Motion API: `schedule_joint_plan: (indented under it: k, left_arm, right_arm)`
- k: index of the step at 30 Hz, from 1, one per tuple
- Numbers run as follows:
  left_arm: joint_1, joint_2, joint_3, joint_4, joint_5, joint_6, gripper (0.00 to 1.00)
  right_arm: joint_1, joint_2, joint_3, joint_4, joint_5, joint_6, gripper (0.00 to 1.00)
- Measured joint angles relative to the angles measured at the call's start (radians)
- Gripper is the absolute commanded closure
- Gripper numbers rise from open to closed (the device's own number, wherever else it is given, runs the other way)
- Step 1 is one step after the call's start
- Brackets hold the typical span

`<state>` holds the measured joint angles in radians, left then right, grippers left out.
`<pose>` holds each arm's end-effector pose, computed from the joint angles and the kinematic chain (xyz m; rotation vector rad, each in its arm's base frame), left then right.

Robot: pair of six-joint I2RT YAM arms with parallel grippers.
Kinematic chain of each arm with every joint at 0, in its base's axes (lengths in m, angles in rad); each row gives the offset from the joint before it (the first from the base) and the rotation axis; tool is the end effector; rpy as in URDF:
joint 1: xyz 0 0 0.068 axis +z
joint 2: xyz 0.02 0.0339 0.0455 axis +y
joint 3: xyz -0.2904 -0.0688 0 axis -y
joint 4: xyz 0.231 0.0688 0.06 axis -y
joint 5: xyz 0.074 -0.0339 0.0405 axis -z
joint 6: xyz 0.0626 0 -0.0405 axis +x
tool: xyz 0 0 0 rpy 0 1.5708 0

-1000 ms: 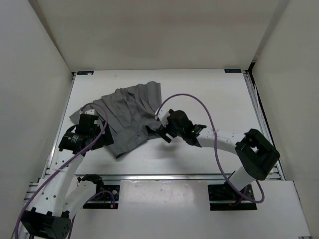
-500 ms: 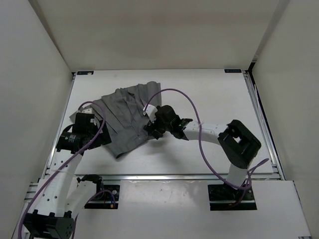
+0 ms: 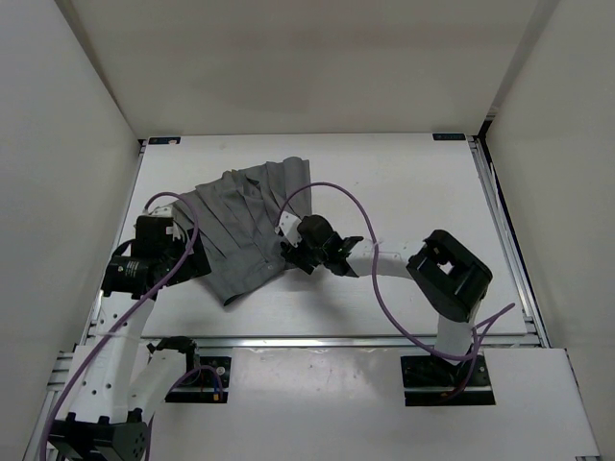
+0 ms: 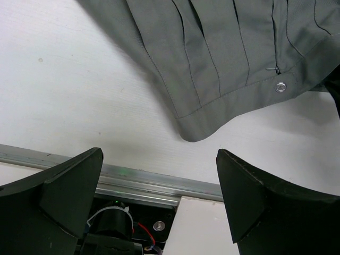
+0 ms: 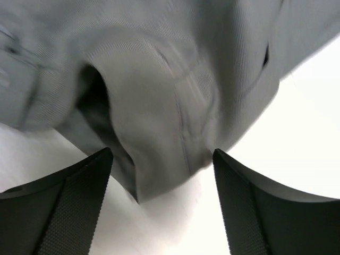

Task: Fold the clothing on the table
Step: Flatten the skirt out

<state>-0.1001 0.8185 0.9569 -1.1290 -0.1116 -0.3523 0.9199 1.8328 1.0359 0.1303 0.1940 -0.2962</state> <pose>0.1169 -0.0047 0.3029 -0.3632 2.5263 -0.0319 0.2556 0.3157 0.1870 -1.1838 1.8847 0.1254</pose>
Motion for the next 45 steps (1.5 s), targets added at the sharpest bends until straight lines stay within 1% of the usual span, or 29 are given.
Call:
schedule_joint_plan:
  k: [1, 2, 3, 4, 5, 6, 8, 10, 11, 12, 13, 14, 15, 17, 18, 19, 20, 21, 23, 25, 27, 29, 31, 32, 33, 36, 38, 41, 45]
  left_arm:
    - [0.002, 0.000, 0.000, 0.000, 0.002, 0.001, 0.01]
    - [0.003, -0.001, 0.000, 0.001, 0.006, 0.002, 0.01]
    - [0.004, -0.002, 0.000, 0.002, 0.008, 0.004, 0.02]
    - [0.007, -0.002, 0.000, 0.003, 0.012, 0.005, 0.02]
    - [0.010, -0.003, 0.000, 0.003, 0.016, 0.007, 0.01]
    - [0.013, -0.003, 0.000, 0.004, 0.018, 0.008, 0.01]
    - [0.018, -0.005, 0.000, 0.004, 0.020, 0.011, 0.01]
    - [0.024, -0.008, 0.000, 0.005, 0.023, 0.012, 0.01]
    - [0.025, -0.009, 0.000, 0.005, 0.023, 0.013, 0.01]
    - [0.025, -0.010, 0.000, 0.005, 0.023, 0.013, 0.01]
    - [0.025, -0.010, 0.000, 0.005, 0.023, 0.013, 0.02]
    - [0.024, -0.009, 0.000, 0.005, 0.023, 0.014, 0.04]
    - [0.021, -0.006, 0.000, 0.004, 0.022, 0.013, 0.08]
    - [0.005, 0.013, 0.003, 0.002, 0.021, 0.010, 0.22]
    - [-0.007, 0.030, 0.008, 0.001, 0.024, 0.008, 0.28]
    - [-0.019, 0.047, 0.011, 0.002, 0.027, 0.003, 0.37]
    - [-0.036, 0.066, 0.015, 0.004, 0.032, -0.006, 0.42]
    - [-0.063, 0.094, 0.019, 0.010, 0.039, -0.016, 0.48]
    - [-0.133, 0.136, 0.021, 0.032, 0.048, -0.054, 0.53]
    - [-0.238, 0.169, 0.021, 0.070, 0.061, -0.106, 0.53]
    - [-0.310, 0.198, 0.014, 0.122, 0.121, -0.171, 0.52]
    - [-0.314, 0.208, -0.039, 0.208, 0.203, -0.256, 0.50]
    - [-0.320, 0.197, -0.147, 0.310, 0.251, -0.357, 0.37]
    - [-0.340, 0.183, -0.204, 0.352, 0.261, -0.409, 0.17]
    - [-0.367, 0.166, -0.255, 0.382, 0.268, -0.451, 0.01]
    - [-0.406, 0.072, -0.383, 0.451, 0.288, -0.602, 0.01]
    - [-0.407, -0.014, -0.458, 0.497, 0.272, -0.684, 0.01]
    - [-0.420, -0.127, -0.550, 0.570, 0.229, -0.778, 0.01]
    - [-0.414, -0.215, -0.655, 0.661, 0.168, -0.894, 0.01]
  right_arm:
    - [0.002, 0.002, -0.008, 0.001, 0.022, -0.007, 0.27]
    - [0.002, 0.004, -0.016, 0.004, 0.043, -0.015, 0.35]
    - [0.002, 0.007, -0.022, 0.007, 0.063, -0.025, 0.53]
    - [0.000, 0.010, -0.030, 0.012, 0.080, -0.035, 0.65]
    - [-0.003, 0.011, -0.042, 0.022, 0.098, -0.042, 0.82]
    - [-0.008, 0.010, -0.058, 0.032, 0.118, -0.049, 0.93]
    - [-0.026, 0.007, -0.084, 0.056, 0.151, -0.054, 1.00]
    - [-0.052, -0.009, -0.100, 0.059, 0.171, -0.048, 1.00]
    - [-0.072, -0.022, -0.110, 0.054, 0.174, -0.043, 0.99]
    - [-0.096, -0.039, -0.121, 0.045, 0.175, -0.036, 0.89]
    - [-0.119, -0.058, -0.131, 0.035, 0.175, -0.024, 0.71]
    - [-0.144, -0.081, -0.148, 0.030, 0.176, -0.016, 0.65]
    - [-0.165, -0.108, -0.167, 0.019, 0.182, -0.008, 0.60]
    - [-0.211, -0.170, -0.212, -0.013, 0.189, 0.000, 0.59]
    - [-0.229, -0.196, -0.232, -0.031, 0.191, 0.005, 0.55]
    - [-0.245, -0.217, -0.246, -0.059, 0.191, 0.014, 0.46]
    - [-0.266, -0.236, -0.253, -0.101, 0.187, 0.027, 0.42]
    - [-0.288, -0.253, -0.254, -0.145, 0.180, 0.038, 0.34]
    - [-0.327, -0.283, -0.254, -0.209, 0.164, 0.067, 0.27]
    - [-0.377, -0.323, -0.250, -0.271, 0.116, 0.089, 0.28]
    - [-0.441, -0.361, -0.227, -0.326, 0.055, 0.109, 0.31]
    - [-0.491, -0.386, -0.199, -0.348, 0.009, 0.126, 0.31]
    - [-0.528, -0.403, -0.180, -0.353, -0.027, 0.132, 0.31]
    - [-0.537, -0.409, -0.179, -0.352, -0.042, 0.131, 0.31]
    - [-0.542, -0.412, -0.179, -0.357, -0.056, 0.130, 0.22]
    - [-0.569, -0.413, -0.179, -0.371, -0.145, 0.120, 0.07]
    - [-0.601, -0.413, -0.179, -0.375, -0.241, 0.110, 0.05]
    - [-0.648, -0.412, -0.179, -0.396, -0.382, 0.109, 0.06]
    - [-0.666, -0.407, -0.179, -0.430, -0.529, 0.114, 0.05]
